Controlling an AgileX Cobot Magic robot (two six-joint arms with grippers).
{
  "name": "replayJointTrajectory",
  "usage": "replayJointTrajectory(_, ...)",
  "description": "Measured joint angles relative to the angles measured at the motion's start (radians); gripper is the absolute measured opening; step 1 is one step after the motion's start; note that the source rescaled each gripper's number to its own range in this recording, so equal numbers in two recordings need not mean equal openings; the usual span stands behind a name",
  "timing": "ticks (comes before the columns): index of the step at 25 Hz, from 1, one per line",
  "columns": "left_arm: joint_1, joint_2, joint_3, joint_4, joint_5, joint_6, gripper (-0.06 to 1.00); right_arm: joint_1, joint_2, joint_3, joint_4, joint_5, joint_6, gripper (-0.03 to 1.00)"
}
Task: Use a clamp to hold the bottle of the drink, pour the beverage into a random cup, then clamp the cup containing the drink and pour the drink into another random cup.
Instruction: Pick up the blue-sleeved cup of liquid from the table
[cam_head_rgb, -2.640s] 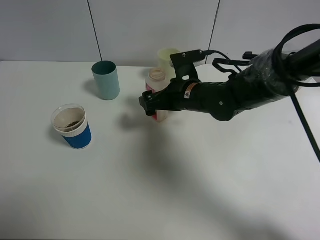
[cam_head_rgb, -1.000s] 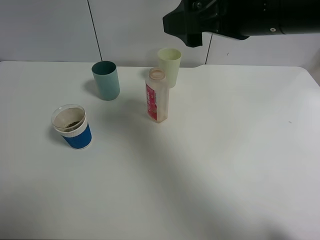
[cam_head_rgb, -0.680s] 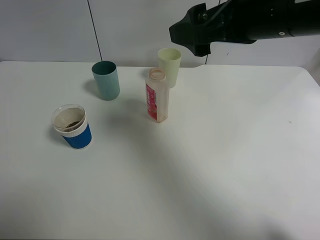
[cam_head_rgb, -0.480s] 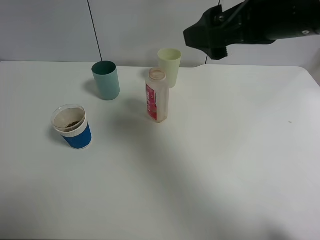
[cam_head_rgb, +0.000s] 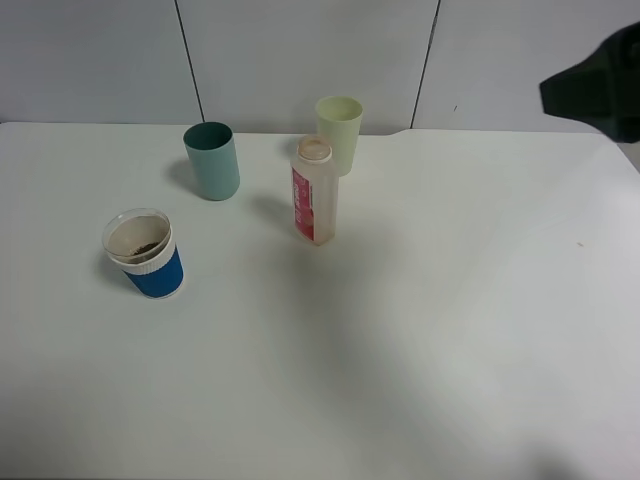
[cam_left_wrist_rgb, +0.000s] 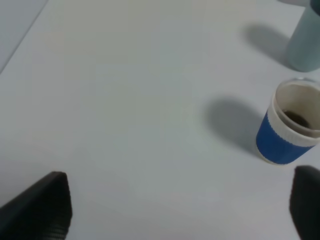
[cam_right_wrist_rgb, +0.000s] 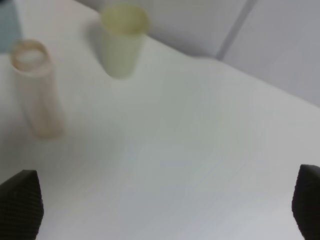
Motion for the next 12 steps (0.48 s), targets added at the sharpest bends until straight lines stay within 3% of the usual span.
replayJointTrajectory(7, 0.000, 0.000, 0.000, 0.000, 0.000, 0.000, 0.62, 0.000, -0.223, 0.000, -0.038, 0.215, 0.018, 1.00)
replayJointTrajectory(12, 0.000, 0.000, 0.000, 0.000, 0.000, 0.000, 0.62, 0.000, -0.343, -0.001, -0.029, 0.315, 0.016, 1.00)
